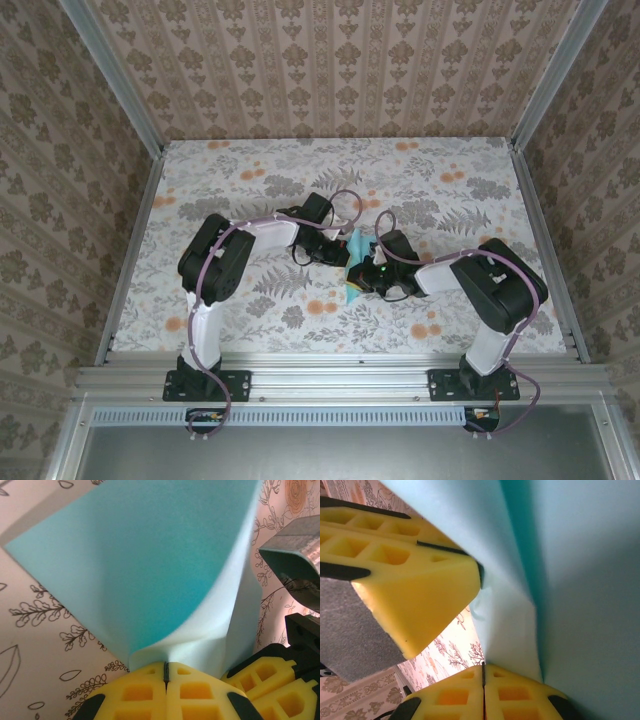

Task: Fold a paper plane with a square sheet of paper (pick it up from the middle)
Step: Fourth fold the wing at the center of the table.

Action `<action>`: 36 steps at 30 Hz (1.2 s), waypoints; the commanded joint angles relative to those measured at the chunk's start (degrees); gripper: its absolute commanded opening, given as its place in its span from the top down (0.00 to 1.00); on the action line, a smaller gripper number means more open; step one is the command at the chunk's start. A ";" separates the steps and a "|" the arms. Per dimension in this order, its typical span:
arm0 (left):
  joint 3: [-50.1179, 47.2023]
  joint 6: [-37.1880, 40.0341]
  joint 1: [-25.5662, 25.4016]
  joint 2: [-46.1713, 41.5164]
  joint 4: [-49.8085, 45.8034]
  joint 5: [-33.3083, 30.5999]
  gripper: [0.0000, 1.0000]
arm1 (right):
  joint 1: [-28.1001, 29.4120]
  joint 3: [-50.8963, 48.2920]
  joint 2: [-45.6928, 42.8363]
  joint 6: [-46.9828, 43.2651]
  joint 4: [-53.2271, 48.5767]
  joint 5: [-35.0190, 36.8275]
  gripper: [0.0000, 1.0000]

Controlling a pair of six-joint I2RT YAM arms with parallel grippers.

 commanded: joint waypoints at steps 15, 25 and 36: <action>-3.06 2.55 0.03 7.18 -5.57 -8.16 1.00 | 2.63 -4.57 -4.73 1.70 -0.41 0.63 0.89; -3.57 2.61 0.21 7.73 -5.18 -7.90 1.00 | 3.57 -2.48 -1.91 2.20 0.93 0.14 0.88; -3.59 2.57 0.20 8.33 -4.99 -7.67 1.00 | 4.08 -1.21 -1.32 2.56 1.02 -0.03 0.88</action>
